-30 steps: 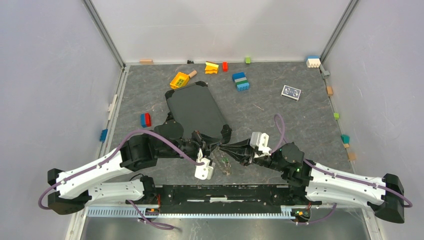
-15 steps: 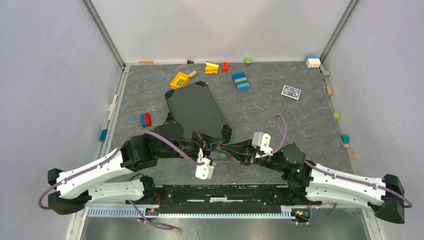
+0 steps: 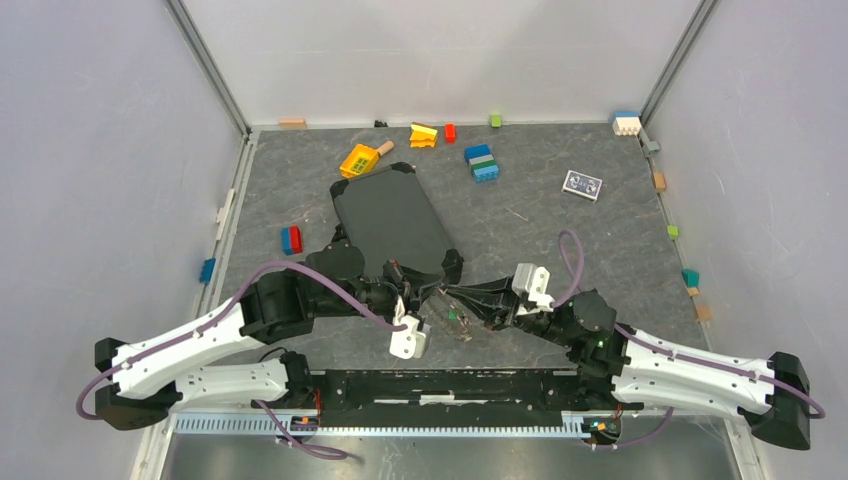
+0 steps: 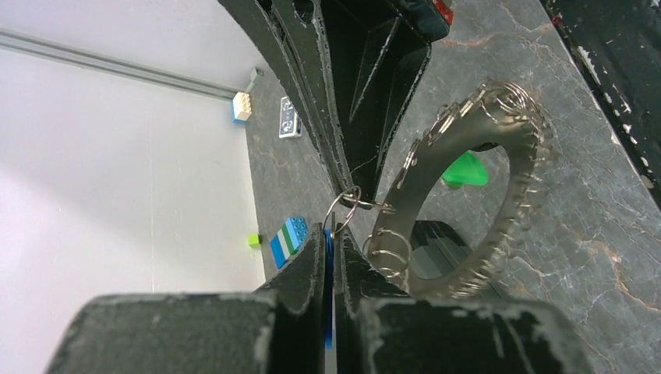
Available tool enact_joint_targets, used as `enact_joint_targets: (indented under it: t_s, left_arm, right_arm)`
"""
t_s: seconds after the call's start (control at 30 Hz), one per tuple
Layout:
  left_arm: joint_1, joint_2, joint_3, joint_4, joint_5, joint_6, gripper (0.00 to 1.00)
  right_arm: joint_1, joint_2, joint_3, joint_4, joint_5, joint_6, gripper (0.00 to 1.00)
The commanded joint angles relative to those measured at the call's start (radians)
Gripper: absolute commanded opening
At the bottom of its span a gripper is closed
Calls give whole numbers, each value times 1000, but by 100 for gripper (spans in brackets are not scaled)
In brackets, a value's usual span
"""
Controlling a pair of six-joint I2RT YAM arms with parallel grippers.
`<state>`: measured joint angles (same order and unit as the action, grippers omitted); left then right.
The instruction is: Remove the keys from the keyring
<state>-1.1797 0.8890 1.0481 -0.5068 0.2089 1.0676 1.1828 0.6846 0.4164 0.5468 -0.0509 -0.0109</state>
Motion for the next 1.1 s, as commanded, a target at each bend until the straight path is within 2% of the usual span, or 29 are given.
enact_joint_targets:
  t_s: [0.0,1.07]
  left_arm:
    - [-1,-20,6,77,-3,-15,2]
    - [-1,-1,-8,81,-28,-12,2]
  right_arm:
    - [-2,-20,-5,50,75,9,0]
    - [-1,-93,-36,60,172,45,0]
